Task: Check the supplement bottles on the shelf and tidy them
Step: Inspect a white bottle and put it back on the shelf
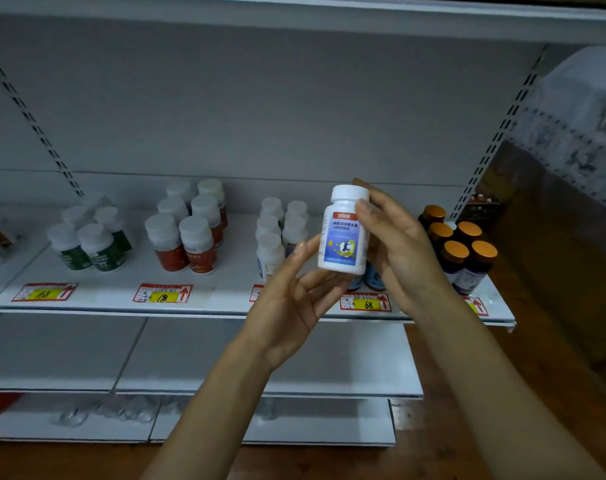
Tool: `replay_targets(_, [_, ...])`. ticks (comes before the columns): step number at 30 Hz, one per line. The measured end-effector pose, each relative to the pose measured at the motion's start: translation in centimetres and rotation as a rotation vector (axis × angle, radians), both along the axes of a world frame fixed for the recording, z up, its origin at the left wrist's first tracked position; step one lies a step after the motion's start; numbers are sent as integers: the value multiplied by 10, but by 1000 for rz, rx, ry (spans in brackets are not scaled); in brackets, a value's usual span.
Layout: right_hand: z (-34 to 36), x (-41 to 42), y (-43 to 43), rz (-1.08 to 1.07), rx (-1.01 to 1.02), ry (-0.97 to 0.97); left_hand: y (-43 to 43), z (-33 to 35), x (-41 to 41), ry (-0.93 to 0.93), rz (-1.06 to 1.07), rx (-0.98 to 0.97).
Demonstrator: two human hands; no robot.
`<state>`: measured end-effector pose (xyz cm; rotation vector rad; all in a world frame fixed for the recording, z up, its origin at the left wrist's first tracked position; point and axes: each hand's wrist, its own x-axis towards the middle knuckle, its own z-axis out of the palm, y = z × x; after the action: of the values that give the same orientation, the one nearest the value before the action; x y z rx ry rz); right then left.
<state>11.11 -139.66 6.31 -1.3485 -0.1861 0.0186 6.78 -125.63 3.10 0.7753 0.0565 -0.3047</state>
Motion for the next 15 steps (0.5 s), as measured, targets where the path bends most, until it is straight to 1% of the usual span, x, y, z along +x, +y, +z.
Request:
replay_targets(2, [0, 0, -1, 44, 136, 50, 0, -1, -4, 129, -36, -131])
replay_targets(4, [0, -2, -1, 83, 219, 82, -3, -2, -7, 178, -76, -210])
replay_targets(7, [-4, -9, 2, 53, 257, 97, -9, -3, -11, 221, -33, -201])
replay_targets(8, [-6, -12, 3, 16, 240, 94, -11, -4, -12, 217, 3, -189])
replay_targets(10, [-13, -20, 3, -92, 142, 56, -12, -5, -12, 180, 81, -154])
replay_targets(13, [-22, -39, 7, -275, 34, -76, -14, -1, -12, 59, 196, -108])
replay_targets(15, [-26, -52, 13, -337, -6, -169, -16, 3, -13, -31, 277, -64])
